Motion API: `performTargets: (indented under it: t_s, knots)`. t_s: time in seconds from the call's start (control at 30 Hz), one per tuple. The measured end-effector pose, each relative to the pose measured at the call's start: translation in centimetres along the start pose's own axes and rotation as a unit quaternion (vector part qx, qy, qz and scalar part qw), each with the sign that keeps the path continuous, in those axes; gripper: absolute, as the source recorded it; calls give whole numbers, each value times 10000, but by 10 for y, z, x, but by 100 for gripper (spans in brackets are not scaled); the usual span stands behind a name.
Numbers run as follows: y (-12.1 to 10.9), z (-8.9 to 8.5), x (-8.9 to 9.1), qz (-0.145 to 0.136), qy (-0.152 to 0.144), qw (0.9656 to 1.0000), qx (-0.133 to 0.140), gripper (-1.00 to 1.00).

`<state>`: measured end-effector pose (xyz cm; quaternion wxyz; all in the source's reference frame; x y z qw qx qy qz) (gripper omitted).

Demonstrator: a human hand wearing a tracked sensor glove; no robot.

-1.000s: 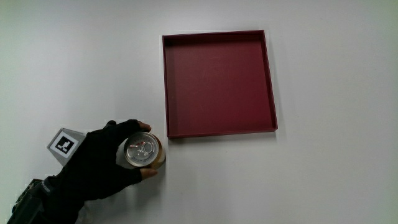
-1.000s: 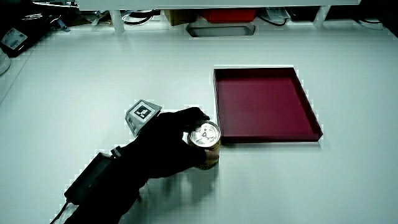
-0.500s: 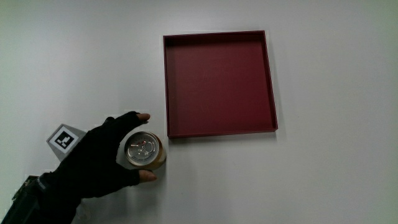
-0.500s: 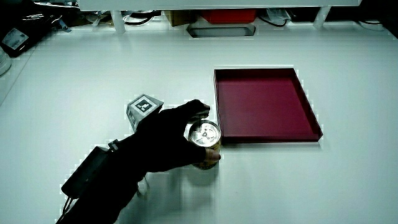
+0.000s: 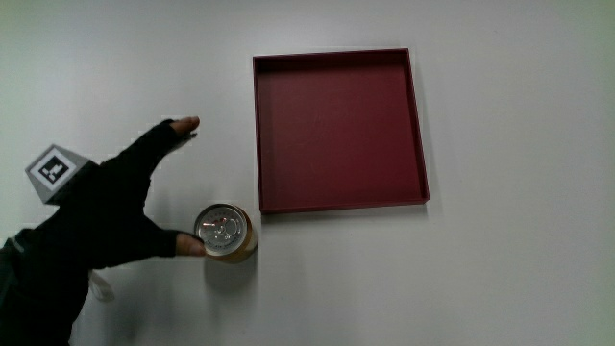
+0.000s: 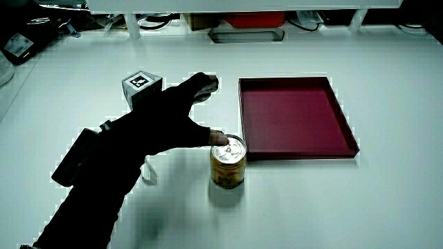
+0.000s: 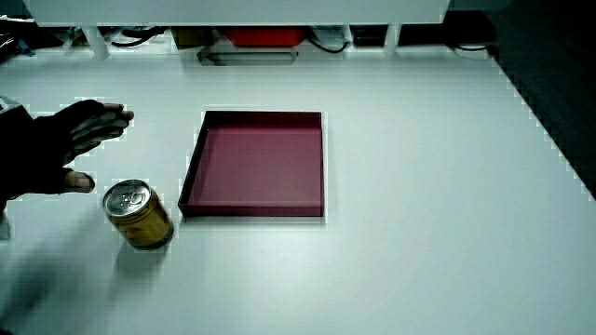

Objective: Place red bull on desk

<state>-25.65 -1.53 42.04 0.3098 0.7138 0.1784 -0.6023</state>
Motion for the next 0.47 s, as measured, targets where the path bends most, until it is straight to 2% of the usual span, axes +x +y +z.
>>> performTargets:
  t_s: [0.03,0.1,0.13,0.23,0.47]
  knots:
    - [2,5,-1,3,271,9996,8,-100]
    - [7,8,4,113,132,9998,27,-100]
    - [8,11,3,103,220,9997,36,-100]
    - [11,17,1,118,34,9999,94,-100]
    - [15,26,4,181,-10,9997,140,-100]
